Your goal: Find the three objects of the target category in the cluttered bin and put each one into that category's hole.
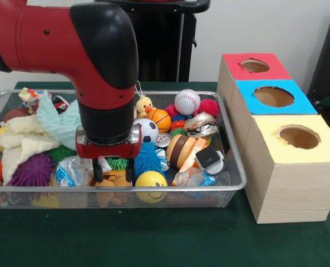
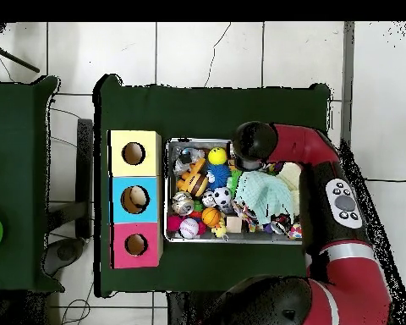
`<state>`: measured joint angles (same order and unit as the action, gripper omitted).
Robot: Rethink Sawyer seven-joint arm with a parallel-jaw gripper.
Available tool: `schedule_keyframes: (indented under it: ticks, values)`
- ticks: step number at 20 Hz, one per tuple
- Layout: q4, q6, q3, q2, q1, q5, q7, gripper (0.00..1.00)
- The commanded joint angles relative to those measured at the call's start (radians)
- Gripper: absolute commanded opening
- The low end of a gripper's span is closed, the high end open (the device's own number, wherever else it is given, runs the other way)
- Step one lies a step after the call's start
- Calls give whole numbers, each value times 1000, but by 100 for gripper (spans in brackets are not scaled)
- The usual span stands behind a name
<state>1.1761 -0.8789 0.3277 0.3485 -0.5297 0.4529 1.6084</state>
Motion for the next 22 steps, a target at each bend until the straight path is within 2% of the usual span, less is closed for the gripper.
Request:
schedule_keyframes:
  ticks: [1, 8, 13, 22]
  values:
    - [57, -182, 35, 105, 15, 78, -319, 100]
    - [130, -213, 26, 200, 4, 92, -300, 100]
    - [131, -223, 33, 213, 3, 100, -288, 100]
    - [83, -185, 56, 131, -2, 114, -288, 100]
